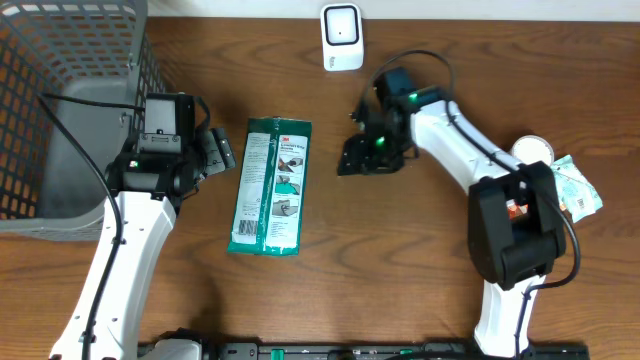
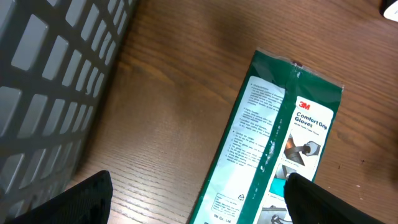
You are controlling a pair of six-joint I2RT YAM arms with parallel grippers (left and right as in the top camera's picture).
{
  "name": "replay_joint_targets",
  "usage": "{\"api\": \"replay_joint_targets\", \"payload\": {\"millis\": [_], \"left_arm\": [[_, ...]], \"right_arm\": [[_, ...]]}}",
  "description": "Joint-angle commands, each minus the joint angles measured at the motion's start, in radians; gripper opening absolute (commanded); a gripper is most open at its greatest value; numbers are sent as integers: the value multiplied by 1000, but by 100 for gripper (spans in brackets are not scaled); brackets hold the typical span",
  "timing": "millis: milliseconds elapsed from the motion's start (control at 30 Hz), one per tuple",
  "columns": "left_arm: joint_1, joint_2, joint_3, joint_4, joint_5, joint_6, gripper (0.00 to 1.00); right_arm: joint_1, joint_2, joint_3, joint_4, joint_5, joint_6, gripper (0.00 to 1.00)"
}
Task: Scan the item barcode
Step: 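Open the right gripper and move it left toward the gloves pack, then grasp the gloves pack with both grippers and lift it upright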
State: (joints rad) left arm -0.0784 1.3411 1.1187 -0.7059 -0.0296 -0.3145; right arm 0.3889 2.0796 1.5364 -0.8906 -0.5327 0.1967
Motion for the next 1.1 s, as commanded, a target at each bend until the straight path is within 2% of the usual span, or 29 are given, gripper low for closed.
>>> {"api": "replay_joint_targets", "payload": {"millis": [0, 133, 200, 233, 300, 367, 467, 567, 733, 800, 1067], "left_arm": [[4, -2, -2, -2, -8, 2, 85], [4, 1, -2, -11, -1, 3, 83], [1, 7, -2, -23, 0, 6, 59], [-2, 14, -2, -33, -1, 6, 51], [-2, 32, -2, -51, -1, 9, 45], [-2, 58, -2, -62, -1, 37, 27], [-2, 131, -2, -60, -1, 60, 19], [-2, 198, -2, -45, 4, 72, 19], [-2, 320, -2, -3, 120, 147, 19], [-2, 361, -2, 5, 124, 147, 19], [-2, 512, -2, 58, 124, 165, 19]], "right_arm": [[59, 0, -18, 49, -59, 48, 58], [106, 0, -20, 93, -40, 113, 57], [122, 0, -20, 100, -8, 135, 56], [128, 0, -20, 106, 6, 145, 56], [138, 0, -20, 121, 12, 148, 56], [145, 0, -20, 132, 12, 160, 56], [147, 0, -20, 143, 12, 170, 56], [147, 0, -21, 142, 12, 170, 57], [148, 0, -42, 147, 11, 186, 58], [148, 0, -58, 158, 11, 192, 58], [177, 0, -154, 311, -3, 208, 55]]}}
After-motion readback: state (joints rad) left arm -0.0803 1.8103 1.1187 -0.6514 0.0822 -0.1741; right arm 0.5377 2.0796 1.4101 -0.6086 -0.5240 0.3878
